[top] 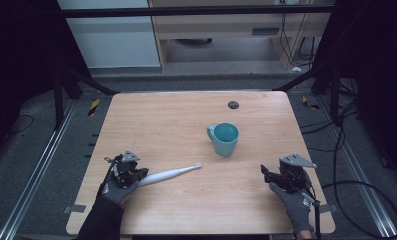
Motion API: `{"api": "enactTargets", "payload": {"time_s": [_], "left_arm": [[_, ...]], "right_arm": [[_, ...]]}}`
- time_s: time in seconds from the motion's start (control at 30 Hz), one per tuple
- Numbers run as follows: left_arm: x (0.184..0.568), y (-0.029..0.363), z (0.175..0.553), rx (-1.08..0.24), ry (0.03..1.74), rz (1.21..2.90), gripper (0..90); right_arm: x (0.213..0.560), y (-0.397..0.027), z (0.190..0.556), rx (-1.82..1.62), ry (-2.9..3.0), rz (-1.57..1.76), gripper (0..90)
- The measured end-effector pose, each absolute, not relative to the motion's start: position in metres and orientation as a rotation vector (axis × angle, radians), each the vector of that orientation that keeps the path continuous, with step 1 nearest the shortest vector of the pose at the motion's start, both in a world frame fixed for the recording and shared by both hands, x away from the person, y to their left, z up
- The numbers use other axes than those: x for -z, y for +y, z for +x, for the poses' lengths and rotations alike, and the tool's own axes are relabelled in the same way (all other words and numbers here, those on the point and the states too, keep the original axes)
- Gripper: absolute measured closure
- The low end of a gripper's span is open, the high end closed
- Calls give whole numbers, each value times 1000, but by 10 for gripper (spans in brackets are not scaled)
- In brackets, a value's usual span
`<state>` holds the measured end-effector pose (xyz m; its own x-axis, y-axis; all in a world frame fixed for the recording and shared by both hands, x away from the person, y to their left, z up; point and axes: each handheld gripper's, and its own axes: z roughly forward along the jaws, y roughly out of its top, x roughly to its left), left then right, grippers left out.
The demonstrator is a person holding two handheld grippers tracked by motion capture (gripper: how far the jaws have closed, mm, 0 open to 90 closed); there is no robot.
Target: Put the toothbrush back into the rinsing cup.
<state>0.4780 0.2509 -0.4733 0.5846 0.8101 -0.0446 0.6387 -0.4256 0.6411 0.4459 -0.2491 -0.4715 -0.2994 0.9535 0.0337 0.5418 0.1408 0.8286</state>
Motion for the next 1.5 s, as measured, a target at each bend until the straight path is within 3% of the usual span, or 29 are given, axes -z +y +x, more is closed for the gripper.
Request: {"api": "enactTargets", "payload": {"time_s": [0.73,0.9,1.17,1.5], "left_arm": [[469,249,458,-354,1138,2173,892],[460,249,459,-379,1159,2119,790],[446,243,460,-396,1144,2109,453],[425,233,469,-367,1112,2180,376]], "right_arm": [[471,-250,446,-1043,1912,1417,261],[472,-250,446,-1039,1913,1419,262],[473,-251,446,-1035,1921,1411,262],[472,-251,446,-1029,1925,1409,262]]}}
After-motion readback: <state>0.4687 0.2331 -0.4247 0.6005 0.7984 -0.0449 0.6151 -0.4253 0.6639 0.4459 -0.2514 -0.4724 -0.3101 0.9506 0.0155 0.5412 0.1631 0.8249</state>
